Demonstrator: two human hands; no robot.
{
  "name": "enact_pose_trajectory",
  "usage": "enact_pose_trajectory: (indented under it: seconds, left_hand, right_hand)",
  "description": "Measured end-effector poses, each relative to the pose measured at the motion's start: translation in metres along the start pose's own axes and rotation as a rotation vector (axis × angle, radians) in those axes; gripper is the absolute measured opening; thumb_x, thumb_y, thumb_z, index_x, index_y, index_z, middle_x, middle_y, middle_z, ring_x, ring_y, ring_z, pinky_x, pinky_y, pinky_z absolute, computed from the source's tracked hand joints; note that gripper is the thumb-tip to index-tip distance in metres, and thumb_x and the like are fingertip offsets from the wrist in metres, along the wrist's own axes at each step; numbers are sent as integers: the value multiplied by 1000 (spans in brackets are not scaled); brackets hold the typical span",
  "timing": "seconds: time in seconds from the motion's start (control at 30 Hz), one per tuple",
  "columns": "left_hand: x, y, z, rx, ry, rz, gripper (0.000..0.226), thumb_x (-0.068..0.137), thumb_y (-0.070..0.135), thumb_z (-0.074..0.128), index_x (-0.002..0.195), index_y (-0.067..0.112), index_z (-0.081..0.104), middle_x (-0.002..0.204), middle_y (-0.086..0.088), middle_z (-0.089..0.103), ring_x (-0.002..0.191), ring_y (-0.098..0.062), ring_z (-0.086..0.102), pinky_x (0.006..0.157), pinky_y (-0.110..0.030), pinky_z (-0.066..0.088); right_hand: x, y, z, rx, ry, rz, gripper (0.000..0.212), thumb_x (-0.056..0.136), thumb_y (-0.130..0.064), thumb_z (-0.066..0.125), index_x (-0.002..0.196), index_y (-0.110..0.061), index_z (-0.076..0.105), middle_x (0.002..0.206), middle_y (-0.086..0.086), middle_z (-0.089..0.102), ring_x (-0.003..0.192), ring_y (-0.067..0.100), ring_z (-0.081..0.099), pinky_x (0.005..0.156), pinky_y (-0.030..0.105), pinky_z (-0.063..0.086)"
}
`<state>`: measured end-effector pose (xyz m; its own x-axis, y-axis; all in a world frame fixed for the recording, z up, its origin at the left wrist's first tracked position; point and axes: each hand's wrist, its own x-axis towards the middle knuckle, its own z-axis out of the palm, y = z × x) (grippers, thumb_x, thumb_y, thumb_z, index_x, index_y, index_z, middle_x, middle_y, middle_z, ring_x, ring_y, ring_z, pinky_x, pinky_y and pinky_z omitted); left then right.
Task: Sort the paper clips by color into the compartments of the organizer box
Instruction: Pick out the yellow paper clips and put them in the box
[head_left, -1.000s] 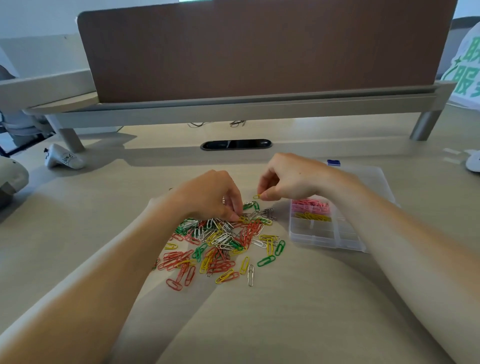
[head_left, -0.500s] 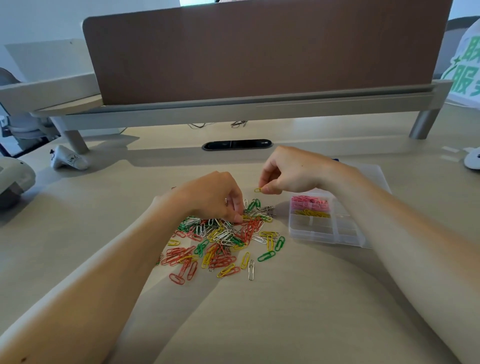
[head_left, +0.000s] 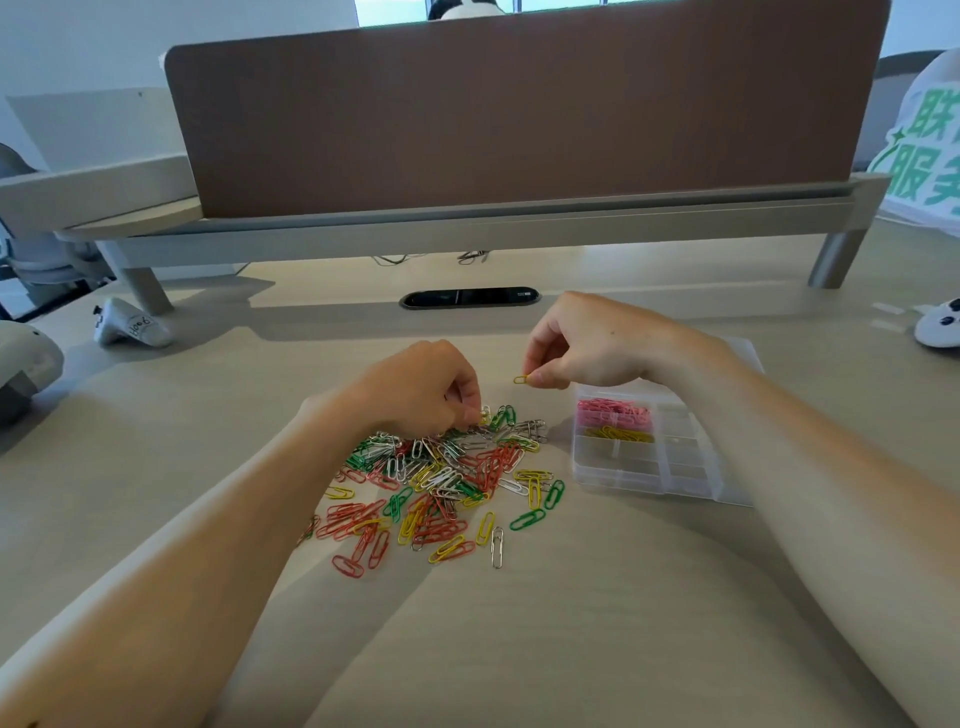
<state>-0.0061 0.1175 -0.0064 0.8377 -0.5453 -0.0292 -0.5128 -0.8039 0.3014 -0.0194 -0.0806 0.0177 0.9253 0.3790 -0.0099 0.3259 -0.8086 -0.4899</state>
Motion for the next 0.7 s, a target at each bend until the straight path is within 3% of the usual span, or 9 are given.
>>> enact_pose_trajectory:
  seconds: [0.2, 0.37, 0.7]
  left_hand:
    - [-1, 23, -2, -133, 108, 79, 7, 80, 16, 75, 86, 19, 74, 75, 8, 72, 69, -1, 67, 74, -24, 56]
    - [12, 62, 3, -196, 170, 181, 10, 76, 17, 78, 86, 18, 75, 74, 5, 72, 66, -3, 67, 70, -23, 57]
    - [28, 76, 25, -134, 135, 199, 12, 73, 15, 80, 82, 22, 76, 74, 9, 73, 66, 1, 66, 68, -17, 55]
  right_hand:
    - [-31, 8, -9, 11, 74, 46, 3, 83, -17, 73, 85, -19, 76, 72, -5, 71, 66, 7, 64, 66, 23, 50]
    - [-59, 28, -13, 5, 126, 118, 5, 78, -20, 77, 78, -24, 76, 67, -14, 70, 67, 2, 64, 69, 27, 55]
    - [-68, 44, -16, -9, 44, 194, 8, 74, -17, 78, 81, -22, 77, 72, -3, 74, 63, 7, 64, 72, 32, 56]
